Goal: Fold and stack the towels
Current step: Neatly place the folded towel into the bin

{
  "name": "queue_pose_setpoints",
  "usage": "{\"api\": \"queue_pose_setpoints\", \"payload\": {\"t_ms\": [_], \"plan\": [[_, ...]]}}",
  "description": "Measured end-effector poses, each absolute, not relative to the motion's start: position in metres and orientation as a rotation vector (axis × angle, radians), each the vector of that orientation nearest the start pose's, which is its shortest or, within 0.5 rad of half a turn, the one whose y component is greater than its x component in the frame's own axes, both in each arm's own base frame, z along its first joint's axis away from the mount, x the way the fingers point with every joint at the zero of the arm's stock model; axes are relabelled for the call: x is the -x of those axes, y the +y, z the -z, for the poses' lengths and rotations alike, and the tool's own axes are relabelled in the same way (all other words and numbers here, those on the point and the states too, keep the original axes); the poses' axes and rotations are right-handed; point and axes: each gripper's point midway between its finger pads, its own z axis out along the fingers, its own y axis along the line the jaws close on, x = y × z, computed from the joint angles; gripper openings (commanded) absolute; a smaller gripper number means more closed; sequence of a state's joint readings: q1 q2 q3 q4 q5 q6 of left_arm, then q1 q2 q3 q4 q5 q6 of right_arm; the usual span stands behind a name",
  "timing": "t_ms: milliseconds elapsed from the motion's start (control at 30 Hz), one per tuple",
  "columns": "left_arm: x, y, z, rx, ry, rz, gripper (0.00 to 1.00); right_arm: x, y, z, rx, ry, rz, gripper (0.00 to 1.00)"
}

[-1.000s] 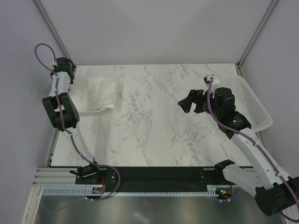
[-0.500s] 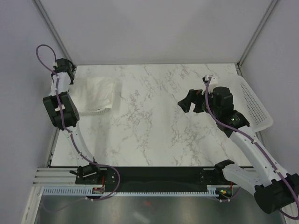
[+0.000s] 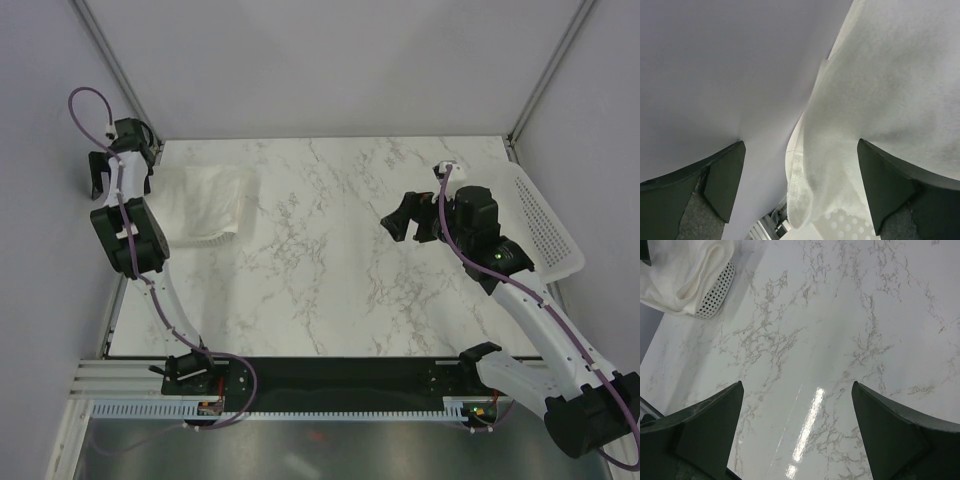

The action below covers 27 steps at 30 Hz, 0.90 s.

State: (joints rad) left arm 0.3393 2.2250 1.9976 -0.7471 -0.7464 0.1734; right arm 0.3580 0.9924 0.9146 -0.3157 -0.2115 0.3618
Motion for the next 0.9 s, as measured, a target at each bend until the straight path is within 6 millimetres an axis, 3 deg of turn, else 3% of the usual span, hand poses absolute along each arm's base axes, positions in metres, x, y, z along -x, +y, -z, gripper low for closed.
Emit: {"api": "queue_pose_setpoints", "payload": {"t_ms": [167,333,500,633,700,800,900], "plan": [[-0.453,0.265,-0.147,0.477,2.463,-1.089,1.0,-0.296,0.163,-0.246,0.129,2.012,-0.661,0.98],[-0.48,0.211,-0.179,0.452,2.37,-0.877,1.0,-0.299,0.159,-0.245,0.087,2.016,-0.641,0.98],[-0.509,0.121,-0.224,0.341,2.274,-0.488,1.0,-0.3,0.151,-0.241,0.038,2.033,-0.597,0.98],[-0.514,0.026,-0.257,0.146,2.221,-0.256,1.0,-0.301,0.139,-0.246,-0.006,2.05,-0.526,0.98],[-0.502,-0.051,-0.272,-0.01,2.185,-0.056,1.0,-0.303,0.135,-0.262,-0.016,2.024,-0.507,0.98],[-0.45,-0.15,-0.294,-0.229,2.116,0.27,1.0,-0.306,0.129,-0.282,-0.042,1.975,-0.48,0.98],[-0.378,-0.2,-0.319,-0.366,2.016,0.508,1.0,-0.302,0.124,-0.294,-0.052,1.952,-0.464,0.98]]}}
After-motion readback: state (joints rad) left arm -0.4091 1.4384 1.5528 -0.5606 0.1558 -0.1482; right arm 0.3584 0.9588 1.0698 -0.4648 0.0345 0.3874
